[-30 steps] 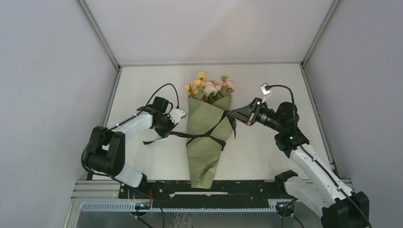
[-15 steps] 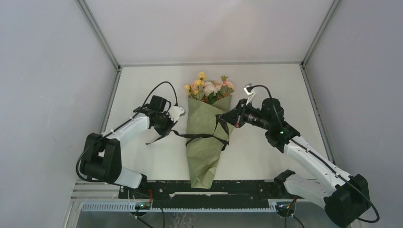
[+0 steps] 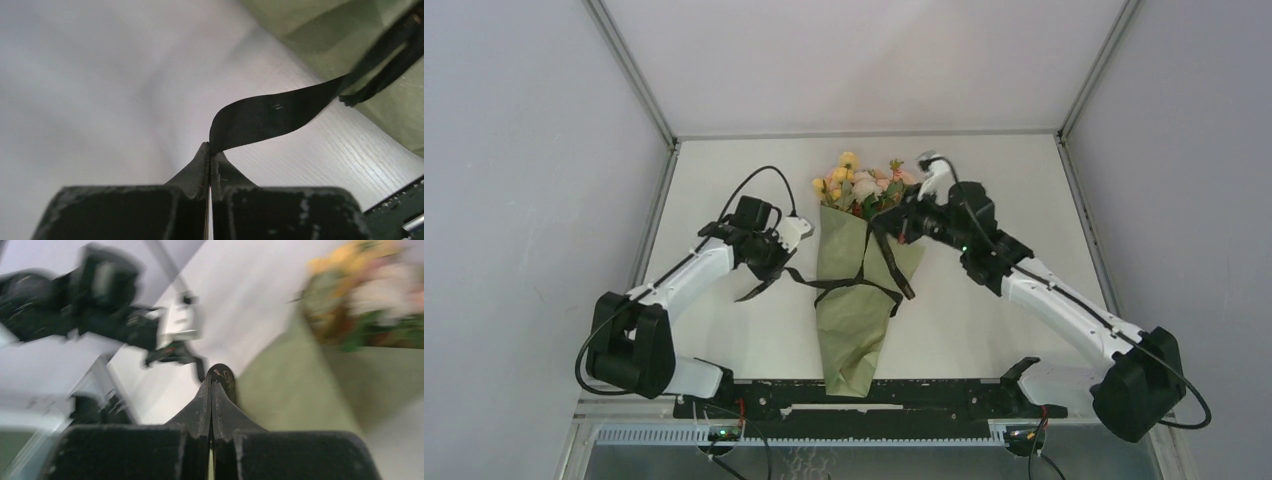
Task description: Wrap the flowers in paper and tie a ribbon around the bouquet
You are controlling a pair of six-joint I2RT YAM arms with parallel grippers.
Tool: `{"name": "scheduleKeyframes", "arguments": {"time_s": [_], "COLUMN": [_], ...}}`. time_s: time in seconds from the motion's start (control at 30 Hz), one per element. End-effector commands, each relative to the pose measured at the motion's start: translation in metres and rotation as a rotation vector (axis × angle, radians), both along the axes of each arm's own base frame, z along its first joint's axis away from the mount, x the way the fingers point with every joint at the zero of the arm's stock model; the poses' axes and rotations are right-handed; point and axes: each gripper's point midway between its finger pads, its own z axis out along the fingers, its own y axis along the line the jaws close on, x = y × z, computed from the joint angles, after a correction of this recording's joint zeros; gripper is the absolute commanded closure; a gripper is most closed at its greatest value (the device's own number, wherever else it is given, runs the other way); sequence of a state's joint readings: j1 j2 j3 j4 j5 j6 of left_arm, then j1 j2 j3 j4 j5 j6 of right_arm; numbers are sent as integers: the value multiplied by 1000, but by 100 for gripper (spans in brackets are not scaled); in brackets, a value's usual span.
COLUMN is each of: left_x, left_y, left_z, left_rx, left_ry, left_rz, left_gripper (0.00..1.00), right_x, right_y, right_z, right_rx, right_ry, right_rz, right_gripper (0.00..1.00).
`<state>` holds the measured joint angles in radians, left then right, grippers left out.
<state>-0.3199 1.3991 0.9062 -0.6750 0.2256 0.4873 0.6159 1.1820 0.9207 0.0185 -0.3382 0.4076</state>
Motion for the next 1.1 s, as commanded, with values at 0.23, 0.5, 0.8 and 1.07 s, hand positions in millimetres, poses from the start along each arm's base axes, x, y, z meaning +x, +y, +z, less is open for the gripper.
{"name": "scheduleKeyframes", "arguments": {"time_s": [0.23, 0.5, 0.8, 1.07], "left_x": [-9, -15, -19, -30], "left_y": [185, 208, 234, 232], "left_z": [-27, -40, -45, -45], "left_rx": [324, 305, 324, 296], "left_ry": [-109, -77, -47, -22], "left_rz": [309, 357, 401, 389], "left_gripper": [100, 100, 100, 100], "right_x": [-15, -35, -51, -54], "right_y": [-409, -434, -457, -461], "right_z": [-128, -174, -167, -173], "right_rx": [240, 331, 272, 291], "right_ry": [165, 314, 301, 324], "right_rz": [-1415, -1462, -1597, -1610], "right_gripper": [100, 100, 100, 100]}}
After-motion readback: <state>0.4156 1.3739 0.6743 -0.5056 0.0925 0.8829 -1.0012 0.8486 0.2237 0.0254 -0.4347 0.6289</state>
